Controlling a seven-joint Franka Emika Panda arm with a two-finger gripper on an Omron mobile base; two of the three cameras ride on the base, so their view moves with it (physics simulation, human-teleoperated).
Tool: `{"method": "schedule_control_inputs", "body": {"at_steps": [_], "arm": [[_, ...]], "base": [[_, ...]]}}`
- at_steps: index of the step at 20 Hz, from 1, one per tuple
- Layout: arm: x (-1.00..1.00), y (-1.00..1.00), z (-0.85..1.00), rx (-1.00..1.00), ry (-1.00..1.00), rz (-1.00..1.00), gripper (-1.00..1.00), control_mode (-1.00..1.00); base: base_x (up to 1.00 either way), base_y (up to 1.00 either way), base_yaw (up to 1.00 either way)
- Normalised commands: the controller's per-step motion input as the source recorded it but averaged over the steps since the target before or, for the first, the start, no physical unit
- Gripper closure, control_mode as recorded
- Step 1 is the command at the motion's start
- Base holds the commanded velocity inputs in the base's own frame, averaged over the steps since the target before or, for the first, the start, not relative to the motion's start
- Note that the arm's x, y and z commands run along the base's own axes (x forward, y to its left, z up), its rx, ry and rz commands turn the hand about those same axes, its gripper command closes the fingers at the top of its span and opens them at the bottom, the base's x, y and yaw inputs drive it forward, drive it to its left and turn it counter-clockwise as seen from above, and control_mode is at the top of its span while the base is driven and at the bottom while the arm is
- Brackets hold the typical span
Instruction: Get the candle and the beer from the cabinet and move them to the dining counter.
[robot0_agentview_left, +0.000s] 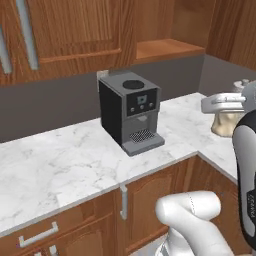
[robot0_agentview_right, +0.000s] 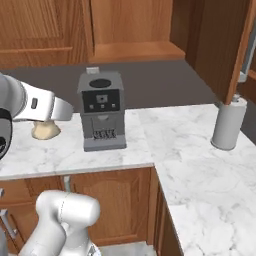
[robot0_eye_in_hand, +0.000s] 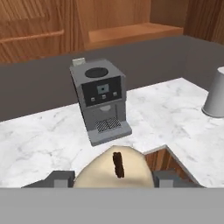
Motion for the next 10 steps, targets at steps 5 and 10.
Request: {"method": "schedule_control_inputs", "body": {"at_steps": [5, 10], "arm": [[0.00, 0.00, 0.00, 0.00, 0.00, 0.00, 1.00, 1.00], [0.00, 0.00, 0.00, 0.00, 0.00, 0.00, 1.00, 1.00]], "base": [[-1.00, 1.00, 0.32], [-0.94, 1.00, 0.57]]}}
